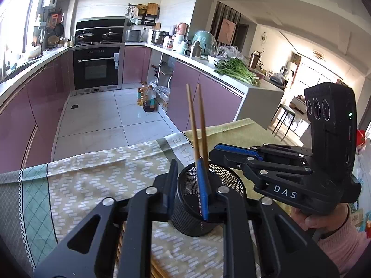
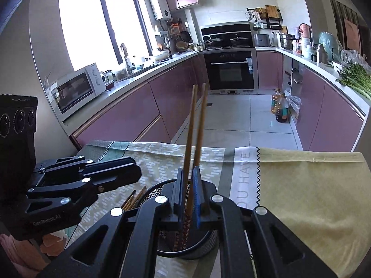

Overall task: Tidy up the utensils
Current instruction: 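Lower the chopsticks into the black mesh cup and open both grippers, then return to the chopstick row and close the left gripper on one while the right grasps another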

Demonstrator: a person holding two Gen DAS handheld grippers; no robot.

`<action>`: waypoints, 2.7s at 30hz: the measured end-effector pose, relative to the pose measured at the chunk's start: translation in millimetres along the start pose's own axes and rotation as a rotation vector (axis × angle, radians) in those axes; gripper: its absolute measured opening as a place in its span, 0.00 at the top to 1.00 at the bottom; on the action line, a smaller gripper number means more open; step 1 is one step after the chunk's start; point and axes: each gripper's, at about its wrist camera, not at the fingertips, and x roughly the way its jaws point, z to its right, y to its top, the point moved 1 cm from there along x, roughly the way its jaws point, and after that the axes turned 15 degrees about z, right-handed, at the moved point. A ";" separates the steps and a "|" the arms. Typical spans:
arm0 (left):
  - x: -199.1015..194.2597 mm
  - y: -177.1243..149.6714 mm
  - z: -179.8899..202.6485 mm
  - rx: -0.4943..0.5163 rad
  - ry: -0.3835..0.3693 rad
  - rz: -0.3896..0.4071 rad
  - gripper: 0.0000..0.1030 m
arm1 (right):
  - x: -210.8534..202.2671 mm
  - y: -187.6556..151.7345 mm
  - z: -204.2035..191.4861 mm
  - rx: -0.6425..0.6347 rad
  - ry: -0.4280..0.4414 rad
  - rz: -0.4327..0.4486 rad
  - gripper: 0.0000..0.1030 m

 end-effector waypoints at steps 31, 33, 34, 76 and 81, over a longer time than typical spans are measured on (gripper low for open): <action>-111.8 -123.6 -73.4 -0.054 0.229 -0.139 0.57 | -17.3 -107.7 -88.0 -0.018 0.190 -0.182 0.60; -109.7 -128.9 -73.6 -0.061 0.229 -0.154 0.58 | -14.5 -111.3 -89.9 -0.018 0.186 -0.196 0.61; -109.6 -131.0 -73.5 -0.061 0.228 -0.160 0.58 | -13.9 -112.5 -89.9 -0.017 0.183 -0.202 0.62; -101.5 -148.9 -66.6 -0.047 0.188 -0.237 0.79 | 5.3 -125.6 -104.2 -0.091 0.099 -0.280 0.83; -98.7 -147.2 -68.1 -0.039 0.199 -0.246 0.76 | 5.1 -123.9 -102.8 -0.104 0.081 -0.287 0.84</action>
